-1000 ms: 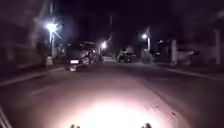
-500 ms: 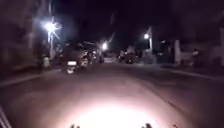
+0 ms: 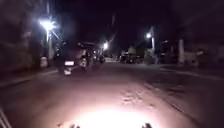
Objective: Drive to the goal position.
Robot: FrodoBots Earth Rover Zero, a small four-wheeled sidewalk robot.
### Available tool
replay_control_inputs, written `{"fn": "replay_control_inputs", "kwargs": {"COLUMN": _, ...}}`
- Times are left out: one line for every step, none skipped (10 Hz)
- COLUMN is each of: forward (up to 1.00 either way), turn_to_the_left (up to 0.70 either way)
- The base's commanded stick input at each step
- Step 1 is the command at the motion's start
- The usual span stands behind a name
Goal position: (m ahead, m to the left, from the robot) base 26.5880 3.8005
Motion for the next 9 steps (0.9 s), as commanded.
{"fn": "replay_control_inputs", "kwargs": {"forward": 0.85, "turn_to_the_left": 0.00}}
{"fn": "replay_control_inputs", "kwargs": {"forward": 0.85, "turn_to_the_left": 0.00}}
{"fn": "replay_control_inputs", "kwargs": {"forward": 0.85, "turn_to_the_left": 0.00}}
{"fn": "replay_control_inputs", "kwargs": {"forward": 0.85, "turn_to_the_left": 0.00}}
{"fn": "replay_control_inputs", "kwargs": {"forward": 0.85, "turn_to_the_left": 0.00}}
{"fn": "replay_control_inputs", "kwargs": {"forward": 0.85, "turn_to_the_left": 0.00}}
{"fn": "replay_control_inputs", "kwargs": {"forward": 0.85, "turn_to_the_left": 0.00}}
{"fn": "replay_control_inputs", "kwargs": {"forward": 0.85, "turn_to_the_left": 0.00}}
{"fn": "replay_control_inputs", "kwargs": {"forward": 0.85, "turn_to_the_left": 0.00}}
